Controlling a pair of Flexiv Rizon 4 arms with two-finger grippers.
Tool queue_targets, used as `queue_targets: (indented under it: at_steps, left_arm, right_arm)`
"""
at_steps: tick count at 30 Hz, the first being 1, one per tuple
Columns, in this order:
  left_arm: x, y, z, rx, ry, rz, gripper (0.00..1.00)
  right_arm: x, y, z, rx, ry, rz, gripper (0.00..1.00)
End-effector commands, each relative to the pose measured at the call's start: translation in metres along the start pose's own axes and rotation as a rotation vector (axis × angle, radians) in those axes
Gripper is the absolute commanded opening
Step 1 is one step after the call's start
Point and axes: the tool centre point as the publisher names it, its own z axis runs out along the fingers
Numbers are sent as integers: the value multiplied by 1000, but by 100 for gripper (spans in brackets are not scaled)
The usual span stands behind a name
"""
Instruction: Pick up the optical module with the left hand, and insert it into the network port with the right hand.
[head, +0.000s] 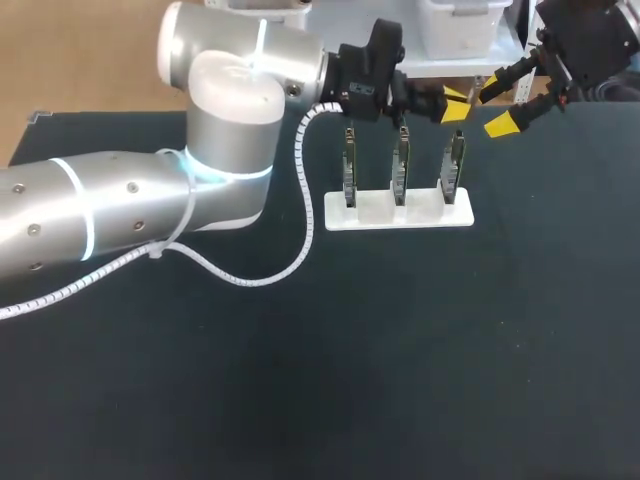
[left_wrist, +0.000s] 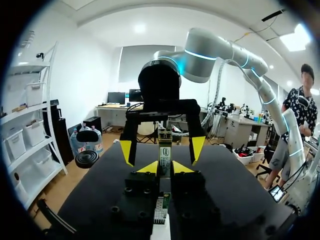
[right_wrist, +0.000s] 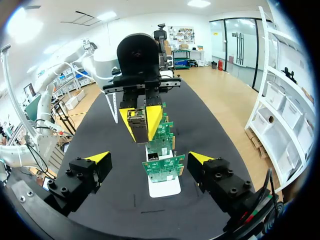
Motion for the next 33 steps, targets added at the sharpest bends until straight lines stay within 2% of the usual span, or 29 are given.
queue_targets:
  at_steps: [1, 25, 33]
  left_arm:
    - [3, 8, 3, 14, -3, -2, 0]
    - [13, 19, 6, 21, 13, -28, 0]
    - [14, 17, 2, 19, 16, -35, 0]
  right_arm:
    - [0, 1, 0, 4, -1, -1, 100]
    - [0, 1, 0, 4, -1, -1, 100]
    - [0, 1, 0, 4, -1, -1, 100]
